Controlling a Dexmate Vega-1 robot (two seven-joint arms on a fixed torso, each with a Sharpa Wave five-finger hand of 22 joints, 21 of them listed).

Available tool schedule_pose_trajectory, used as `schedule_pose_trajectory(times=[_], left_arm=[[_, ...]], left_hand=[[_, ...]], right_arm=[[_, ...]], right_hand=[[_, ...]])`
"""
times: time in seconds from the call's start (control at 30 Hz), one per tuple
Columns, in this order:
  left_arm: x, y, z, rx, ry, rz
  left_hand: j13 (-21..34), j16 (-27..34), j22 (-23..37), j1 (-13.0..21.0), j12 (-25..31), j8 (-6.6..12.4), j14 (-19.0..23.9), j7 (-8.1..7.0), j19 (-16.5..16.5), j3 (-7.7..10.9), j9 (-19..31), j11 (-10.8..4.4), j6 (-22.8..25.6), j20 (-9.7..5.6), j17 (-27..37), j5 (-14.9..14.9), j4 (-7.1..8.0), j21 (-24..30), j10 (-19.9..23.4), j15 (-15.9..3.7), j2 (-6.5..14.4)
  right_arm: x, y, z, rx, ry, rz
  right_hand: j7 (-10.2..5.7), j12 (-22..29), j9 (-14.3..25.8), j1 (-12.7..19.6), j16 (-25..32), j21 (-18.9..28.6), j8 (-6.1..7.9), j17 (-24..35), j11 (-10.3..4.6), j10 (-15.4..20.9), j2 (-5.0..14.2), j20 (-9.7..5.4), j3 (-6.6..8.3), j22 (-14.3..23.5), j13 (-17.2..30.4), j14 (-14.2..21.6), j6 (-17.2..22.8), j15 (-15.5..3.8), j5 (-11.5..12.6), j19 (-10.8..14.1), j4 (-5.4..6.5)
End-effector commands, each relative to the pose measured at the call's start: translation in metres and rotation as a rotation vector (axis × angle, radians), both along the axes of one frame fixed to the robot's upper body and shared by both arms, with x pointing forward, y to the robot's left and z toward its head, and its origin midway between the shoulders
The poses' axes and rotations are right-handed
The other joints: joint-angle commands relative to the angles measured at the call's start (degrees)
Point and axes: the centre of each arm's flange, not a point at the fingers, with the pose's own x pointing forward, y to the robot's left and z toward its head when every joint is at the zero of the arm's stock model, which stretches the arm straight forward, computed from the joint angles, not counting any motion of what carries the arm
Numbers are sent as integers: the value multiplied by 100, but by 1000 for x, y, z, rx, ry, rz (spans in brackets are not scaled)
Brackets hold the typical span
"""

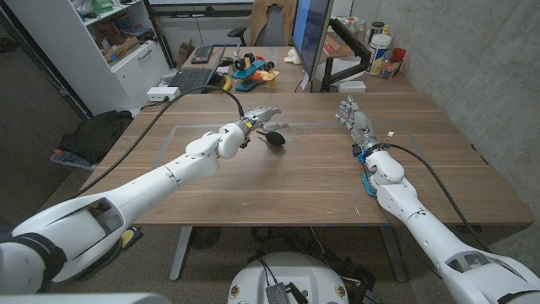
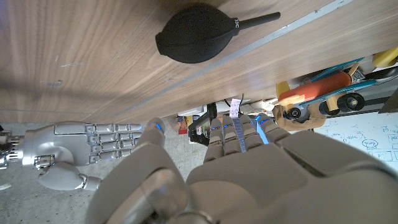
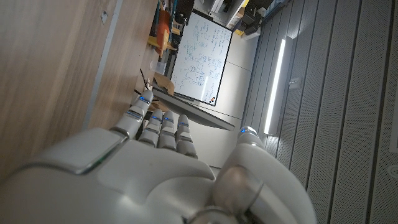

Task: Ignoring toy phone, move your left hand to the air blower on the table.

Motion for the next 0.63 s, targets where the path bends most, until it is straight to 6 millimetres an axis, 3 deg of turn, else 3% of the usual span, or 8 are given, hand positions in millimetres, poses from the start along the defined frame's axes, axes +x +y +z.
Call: schedule_pose_trajectory(times=[0.03,0.63], left_arm=[[3,-3,-7,30,15,13],[9,-1,-10,37,24,14]], left_hand=[[25,3,24,68,19,16,38,8,3,14,29,-16,49,8,17,4,-41,-4,54,3,12],[27,-10,25,81,1,9,50,-6,12,0,29,-61,105,-15,18,1,-53,-12,66,-25,8]], right_arm=[[0,1,-1,4,-2,3],[4,4,1,-3,4,2]], right_hand=[[-11,-13,12,-54,27,-5,2,10,7,17,22,40,-22,9,31,22,38,18,17,-3,-19],[-10,-15,12,-42,25,-4,2,5,19,21,35,50,-19,8,32,32,44,16,17,-6,-37]])
